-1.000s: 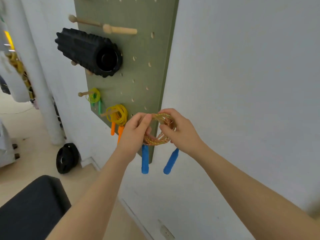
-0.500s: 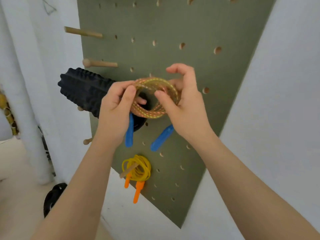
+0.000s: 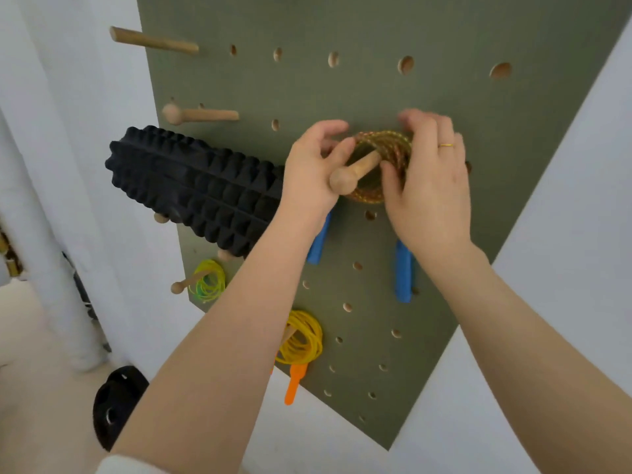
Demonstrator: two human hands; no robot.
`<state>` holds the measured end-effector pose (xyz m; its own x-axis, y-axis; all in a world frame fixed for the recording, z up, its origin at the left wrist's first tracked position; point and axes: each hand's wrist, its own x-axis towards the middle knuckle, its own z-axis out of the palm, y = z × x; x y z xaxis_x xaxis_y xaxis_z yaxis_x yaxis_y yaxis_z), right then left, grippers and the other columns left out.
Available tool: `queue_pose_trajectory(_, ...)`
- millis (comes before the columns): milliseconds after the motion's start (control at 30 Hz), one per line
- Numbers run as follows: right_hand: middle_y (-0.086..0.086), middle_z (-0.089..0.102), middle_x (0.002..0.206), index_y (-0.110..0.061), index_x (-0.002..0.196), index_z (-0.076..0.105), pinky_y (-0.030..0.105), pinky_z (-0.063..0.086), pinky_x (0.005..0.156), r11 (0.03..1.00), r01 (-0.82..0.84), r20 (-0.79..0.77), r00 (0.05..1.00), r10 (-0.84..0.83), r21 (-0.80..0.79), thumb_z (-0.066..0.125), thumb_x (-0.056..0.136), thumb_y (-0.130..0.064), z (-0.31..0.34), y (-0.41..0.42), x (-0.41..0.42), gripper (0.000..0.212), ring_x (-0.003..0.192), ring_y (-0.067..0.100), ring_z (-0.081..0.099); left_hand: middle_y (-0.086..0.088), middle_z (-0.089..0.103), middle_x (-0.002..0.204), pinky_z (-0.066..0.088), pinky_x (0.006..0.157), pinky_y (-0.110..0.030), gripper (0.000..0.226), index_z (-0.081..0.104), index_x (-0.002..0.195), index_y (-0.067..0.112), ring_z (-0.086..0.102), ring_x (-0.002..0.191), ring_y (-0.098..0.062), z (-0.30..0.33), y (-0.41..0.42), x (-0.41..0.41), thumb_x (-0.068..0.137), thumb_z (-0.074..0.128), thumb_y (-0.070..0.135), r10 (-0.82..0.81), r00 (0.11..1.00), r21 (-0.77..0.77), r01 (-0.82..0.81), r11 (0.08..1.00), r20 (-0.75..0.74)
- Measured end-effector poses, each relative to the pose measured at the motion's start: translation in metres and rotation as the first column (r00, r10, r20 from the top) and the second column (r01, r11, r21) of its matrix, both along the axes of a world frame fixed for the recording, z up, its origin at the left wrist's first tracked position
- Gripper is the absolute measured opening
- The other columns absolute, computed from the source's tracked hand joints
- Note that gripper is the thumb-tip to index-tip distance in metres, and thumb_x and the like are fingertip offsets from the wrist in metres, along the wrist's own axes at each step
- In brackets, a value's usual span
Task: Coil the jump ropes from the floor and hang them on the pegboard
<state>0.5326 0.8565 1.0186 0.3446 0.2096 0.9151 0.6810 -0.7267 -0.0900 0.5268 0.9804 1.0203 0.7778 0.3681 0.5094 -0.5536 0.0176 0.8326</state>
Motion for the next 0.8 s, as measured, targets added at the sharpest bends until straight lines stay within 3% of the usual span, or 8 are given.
queue_pose_trajectory(100,0.015,0.048,0.137,-0.008,0.134,0.043,0.042,0.038,0.095,0.981,0.193,0.223,0.957,-0.187,-0.009,0.052,0.086,-0.012,-0.008,0.001,0.012,0.05,0.12,0.03,0.039,-0.016,0.051,0.098,0.05,0.068,-0.01,0.022,0.051,0.108,-0.005,0.054,0.082,-0.007,0.001,-0.018,0.005,0.088,0.047,-0.012,-0.011,0.998,-0.126,0.02,0.992,0.067)
queue_pose_trajectory(167,0.011,0.045,0.142,-0.009,0.137,0.042,0.04,0.031,0.103,0.941,0.332,0.314,0.902,-0.295,-0.068,0.05,0.09,-0.011,-0.014,-0.003,0.024,0.048,0.129,0.029,0.038,-0.023,0.051,0.109,0.048,0.072,-0.009,0.022,0.058,0.108,-0.008,0.055,0.085,-0.006,-0.006,-0.024,0.016,0.09,0.045,-0.01,0.156,0.979,-0.076,-0.147,0.986,0.132)
queue_pose_trajectory(233,0.009,0.045,0.143,-0.007,0.137,0.044,0.038,0.025,0.108,0.875,0.457,0.388,0.844,-0.37,-0.158,0.048,0.093,-0.014,-0.02,-0.007,0.032,0.045,0.132,0.028,0.042,-0.013,0.043,0.108,0.044,0.082,-0.007,0.023,0.062,0.108,-0.001,0.055,0.09,0.001,-0.015,-0.027,0.023,0.09,0.05,-0.007,0.281,0.944,-0.046,-0.277,0.96,0.171)
queue_pose_trajectory(300,0.01,0.04,0.146,-0.004,0.139,0.039,0.039,0.019,0.111,0.835,0.503,0.375,0.835,-0.402,-0.223,0.041,0.096,-0.022,-0.022,-0.007,0.031,0.047,0.135,0.027,0.039,-0.008,0.038,0.115,0.037,0.099,-0.013,0.035,0.055,0.126,0.004,0.049,0.11,-0.011,-0.022,-0.032,0.024,0.092,0.049,-0.001,0.374,0.904,0.082,-0.397,0.914,0.206)
queue_pose_trajectory(367,0.013,0.031,0.151,-0.001,0.143,0.029,0.04,0.013,0.114,0.805,0.524,0.326,0.84,-0.435,-0.277,0.034,0.097,-0.031,-0.021,-0.007,0.027,0.055,0.139,0.028,0.031,-0.014,0.031,0.139,0.026,0.111,-0.027,0.046,0.039,0.141,0.015,0.033,0.13,-0.026,-0.027,-0.036,0.023,0.095,0.042,0.007,0.462,0.864,0.362,-0.503,0.785,0.198)
queue_pose_trajectory(433,0.015,0.023,0.153,0.0,0.145,0.022,0.04,0.008,0.114,0.801,0.5,0.277,0.862,-0.424,-0.331,0.032,0.095,-0.037,-0.018,-0.009,0.023,0.063,0.142,0.029,0.024,-0.013,0.015,0.154,0.017,0.115,-0.03,0.053,0.02,0.148,0.018,0.017,0.142,-0.027,-0.029,-0.03,0.022,0.098,0.036,0.014,0.471,0.87,0.52,-0.473,0.711,0.147)
queue_pose_trajectory(567,0.017,0.019,0.154,0.0,0.146,0.019,0.041,0.014,0.115,0.906,0.223,0.136,0.973,-0.185,-0.36,0.043,0.091,-0.035,-0.022,-0.03,0.005,0.069,0.142,0.03,0.022,-0.015,0.007,0.157,0.009,0.116,-0.027,0.064,-0.002,0.149,0.009,0.007,0.145,-0.024,-0.035,-0.028,0.003,0.098,0.037,0.014,0.326,0.936,0.53,-0.343,0.775,0.128)
queue_pose_trajectory(800,0.017,0.022,0.153,-0.004,0.143,0.021,0.044,0.027,0.111,0.923,-0.016,0.002,1.0,0.019,-0.384,0.045,0.085,-0.026,-0.071,-0.116,-0.042,0.067,0.137,0.031,0.029,-0.029,-0.004,0.152,-0.002,0.112,-0.027,0.08,-0.001,0.144,-0.009,0.002,0.143,-0.04,-0.071,-0.084,-0.043,0.091,0.053,0.018,0.609,0.781,0.509,-0.582,0.634,0.134)
